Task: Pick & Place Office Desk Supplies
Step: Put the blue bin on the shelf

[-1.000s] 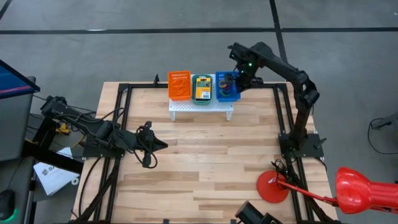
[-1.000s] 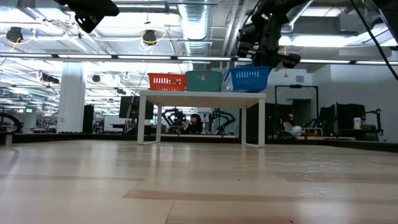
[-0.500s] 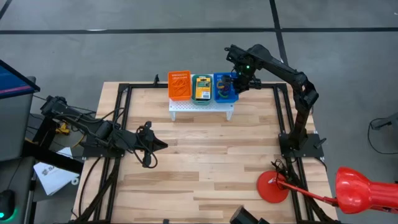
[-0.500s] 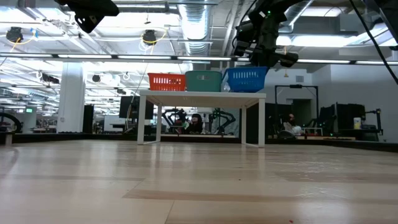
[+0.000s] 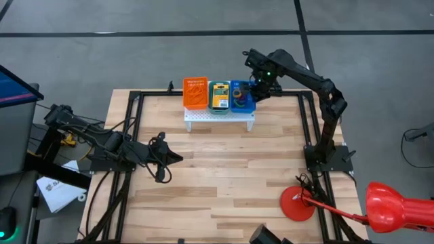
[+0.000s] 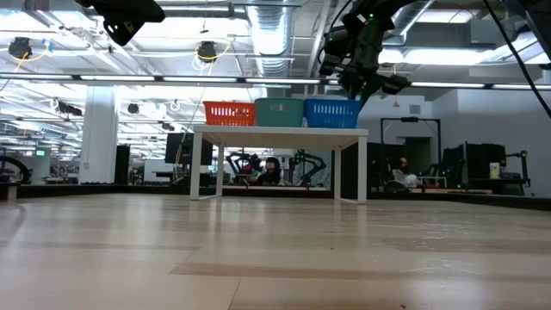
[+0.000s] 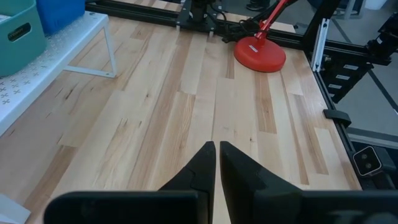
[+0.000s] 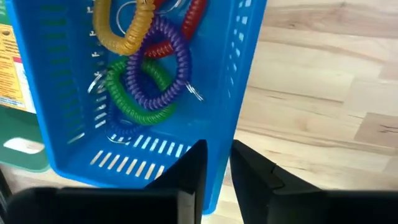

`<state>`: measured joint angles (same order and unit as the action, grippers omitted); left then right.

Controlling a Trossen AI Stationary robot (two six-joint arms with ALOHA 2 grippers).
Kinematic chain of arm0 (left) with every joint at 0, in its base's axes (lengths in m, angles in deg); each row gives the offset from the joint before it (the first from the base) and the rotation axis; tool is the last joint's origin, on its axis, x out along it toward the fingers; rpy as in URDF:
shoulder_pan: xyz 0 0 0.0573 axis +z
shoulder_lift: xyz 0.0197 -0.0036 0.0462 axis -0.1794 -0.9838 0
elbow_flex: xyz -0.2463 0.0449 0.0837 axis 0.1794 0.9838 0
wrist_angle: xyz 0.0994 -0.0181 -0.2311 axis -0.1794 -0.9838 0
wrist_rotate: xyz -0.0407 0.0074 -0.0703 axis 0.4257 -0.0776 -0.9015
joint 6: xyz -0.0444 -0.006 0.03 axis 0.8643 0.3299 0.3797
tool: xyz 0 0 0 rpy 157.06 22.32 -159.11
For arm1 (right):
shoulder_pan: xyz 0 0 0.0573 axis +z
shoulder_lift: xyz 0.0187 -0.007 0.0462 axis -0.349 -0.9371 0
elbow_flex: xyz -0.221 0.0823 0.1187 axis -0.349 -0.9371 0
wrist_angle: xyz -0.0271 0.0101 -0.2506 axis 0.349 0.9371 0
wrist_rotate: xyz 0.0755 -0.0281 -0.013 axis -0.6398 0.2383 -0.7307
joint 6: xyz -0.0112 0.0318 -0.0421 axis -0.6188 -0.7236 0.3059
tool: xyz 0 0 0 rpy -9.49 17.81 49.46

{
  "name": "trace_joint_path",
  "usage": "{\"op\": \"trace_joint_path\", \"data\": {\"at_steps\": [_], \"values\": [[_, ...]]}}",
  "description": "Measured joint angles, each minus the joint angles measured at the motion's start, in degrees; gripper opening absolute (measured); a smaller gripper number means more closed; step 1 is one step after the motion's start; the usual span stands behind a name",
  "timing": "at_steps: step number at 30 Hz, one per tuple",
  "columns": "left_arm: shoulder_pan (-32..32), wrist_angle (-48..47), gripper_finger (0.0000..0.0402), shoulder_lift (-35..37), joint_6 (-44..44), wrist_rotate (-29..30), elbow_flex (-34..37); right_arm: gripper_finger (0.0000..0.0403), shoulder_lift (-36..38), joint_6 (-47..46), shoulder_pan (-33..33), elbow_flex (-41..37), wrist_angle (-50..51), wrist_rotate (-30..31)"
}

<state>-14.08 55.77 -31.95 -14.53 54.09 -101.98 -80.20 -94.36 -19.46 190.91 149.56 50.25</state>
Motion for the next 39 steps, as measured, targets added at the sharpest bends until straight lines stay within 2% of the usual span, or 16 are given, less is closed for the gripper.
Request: {"op": "trace_joint_path", "data": {"at_steps": [17,28,39], "values": [[0.00,-0.02,0.0017,0.02,-0.04,0.00,0.00,0.0085,0.25,3.31,-1.73,-0.02,2.34,3.22],[-0.01,-0.01,0.0017,0.02,-0.07,0.00,0.00,0.0085,1.25,2.52,-0.03,-0.04,-0.91,-0.35],[-0.01,-0.01,0.0017,0.02,-0.04,0.02,0.00,0.0085,1.33,2.10,0.66,-0.04,-2.17,0.27]]}}
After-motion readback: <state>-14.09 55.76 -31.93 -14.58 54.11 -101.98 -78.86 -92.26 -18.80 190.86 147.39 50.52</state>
